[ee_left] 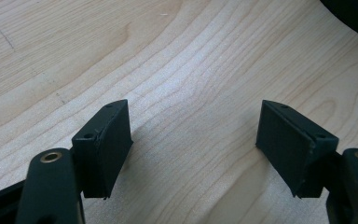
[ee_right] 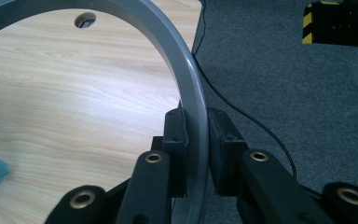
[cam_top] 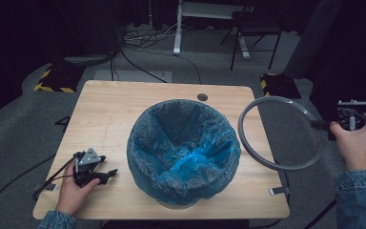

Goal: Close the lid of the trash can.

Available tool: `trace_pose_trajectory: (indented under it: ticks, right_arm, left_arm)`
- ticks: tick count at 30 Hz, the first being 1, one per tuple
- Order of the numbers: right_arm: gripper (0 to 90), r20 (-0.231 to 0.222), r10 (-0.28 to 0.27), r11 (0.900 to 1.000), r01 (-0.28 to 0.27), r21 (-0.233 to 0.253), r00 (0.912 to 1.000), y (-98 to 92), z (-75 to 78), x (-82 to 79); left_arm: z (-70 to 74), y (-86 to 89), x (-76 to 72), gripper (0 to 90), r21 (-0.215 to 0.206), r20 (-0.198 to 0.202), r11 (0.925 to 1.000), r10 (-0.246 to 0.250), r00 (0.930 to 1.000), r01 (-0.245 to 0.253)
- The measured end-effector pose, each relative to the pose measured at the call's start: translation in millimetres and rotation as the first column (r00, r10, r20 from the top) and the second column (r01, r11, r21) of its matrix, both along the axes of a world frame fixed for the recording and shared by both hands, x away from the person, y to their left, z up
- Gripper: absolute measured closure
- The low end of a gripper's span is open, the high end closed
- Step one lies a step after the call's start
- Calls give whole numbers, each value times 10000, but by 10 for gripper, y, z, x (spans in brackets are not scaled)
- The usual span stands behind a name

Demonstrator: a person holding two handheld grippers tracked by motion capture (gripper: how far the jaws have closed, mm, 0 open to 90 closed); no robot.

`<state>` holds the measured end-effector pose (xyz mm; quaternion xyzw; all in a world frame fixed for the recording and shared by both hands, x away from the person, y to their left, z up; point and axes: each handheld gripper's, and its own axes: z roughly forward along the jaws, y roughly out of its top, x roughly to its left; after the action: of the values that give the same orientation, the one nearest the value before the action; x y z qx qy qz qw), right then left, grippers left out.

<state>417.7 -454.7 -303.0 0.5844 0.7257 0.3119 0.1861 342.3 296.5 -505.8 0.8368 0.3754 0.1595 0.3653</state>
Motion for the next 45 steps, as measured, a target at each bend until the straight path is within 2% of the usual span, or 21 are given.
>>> trace_pose_trajectory:
  ticks: [5, 26, 45]
  right_arm:
    - [791, 205, 58, 10000, -57, -61, 9998, 1, 128, -10]
    - [791, 239, -53, 9999, 51, 103, 9997, 51, 648, -84]
    - [791, 504, 416, 9989, -427, 208, 9979, 373, 1035, -187]
  left_arm:
    - [-1, -1, -1, 263, -15, -20, 10000, 4, 10000, -4]
    - [-1, -1, -1, 263, -15, -17, 10000, 2, 10000, -2]
    - [-1, -1, -1, 263, -12, -14, 10000, 2, 10000, -2]
